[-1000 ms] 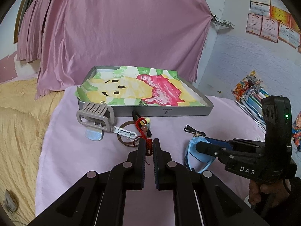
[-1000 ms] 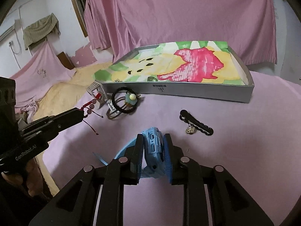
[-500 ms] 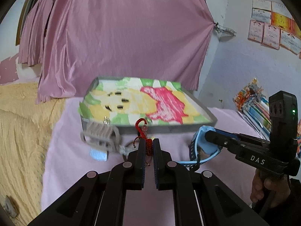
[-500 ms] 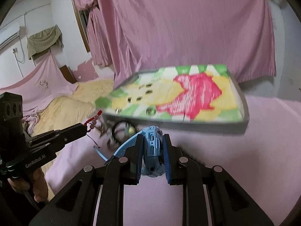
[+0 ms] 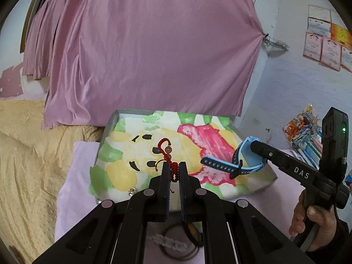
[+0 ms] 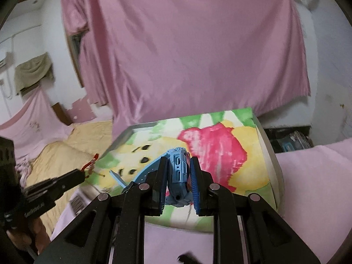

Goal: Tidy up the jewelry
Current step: 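Carry the smartwatch and red bracelet over the tray and release them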

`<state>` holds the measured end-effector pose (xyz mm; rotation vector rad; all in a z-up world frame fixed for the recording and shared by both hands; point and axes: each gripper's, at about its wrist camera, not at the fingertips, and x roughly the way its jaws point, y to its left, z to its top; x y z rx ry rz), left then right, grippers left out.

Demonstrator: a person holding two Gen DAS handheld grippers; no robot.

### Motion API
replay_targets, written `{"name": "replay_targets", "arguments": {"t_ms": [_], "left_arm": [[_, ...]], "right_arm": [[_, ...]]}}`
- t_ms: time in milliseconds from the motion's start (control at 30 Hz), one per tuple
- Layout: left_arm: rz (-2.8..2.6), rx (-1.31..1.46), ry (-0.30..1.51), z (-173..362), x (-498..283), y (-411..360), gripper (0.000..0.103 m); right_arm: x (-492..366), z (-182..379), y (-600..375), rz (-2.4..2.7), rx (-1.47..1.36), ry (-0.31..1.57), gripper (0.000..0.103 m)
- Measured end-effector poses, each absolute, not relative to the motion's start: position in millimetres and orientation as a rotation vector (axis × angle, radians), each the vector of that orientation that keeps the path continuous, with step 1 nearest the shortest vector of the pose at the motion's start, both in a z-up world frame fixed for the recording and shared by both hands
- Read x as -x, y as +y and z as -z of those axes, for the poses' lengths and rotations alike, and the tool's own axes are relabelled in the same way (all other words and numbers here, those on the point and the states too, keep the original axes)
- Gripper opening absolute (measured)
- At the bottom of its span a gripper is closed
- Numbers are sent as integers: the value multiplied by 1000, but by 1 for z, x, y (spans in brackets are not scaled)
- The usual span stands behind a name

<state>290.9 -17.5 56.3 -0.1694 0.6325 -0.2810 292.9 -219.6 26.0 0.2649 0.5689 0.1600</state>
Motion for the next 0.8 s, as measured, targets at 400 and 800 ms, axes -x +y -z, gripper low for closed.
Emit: {"name": "replay_targets", "arguments": {"t_ms": [400,800], "left_arm": [[264,162,766,-25,-322,-30,7],[249,121,798,-16,-324,-36,9]], "right_arm": [[-317,7,-216,-155,-276,690,18],[-323,18,-217,-175,-295,734,18]]}}
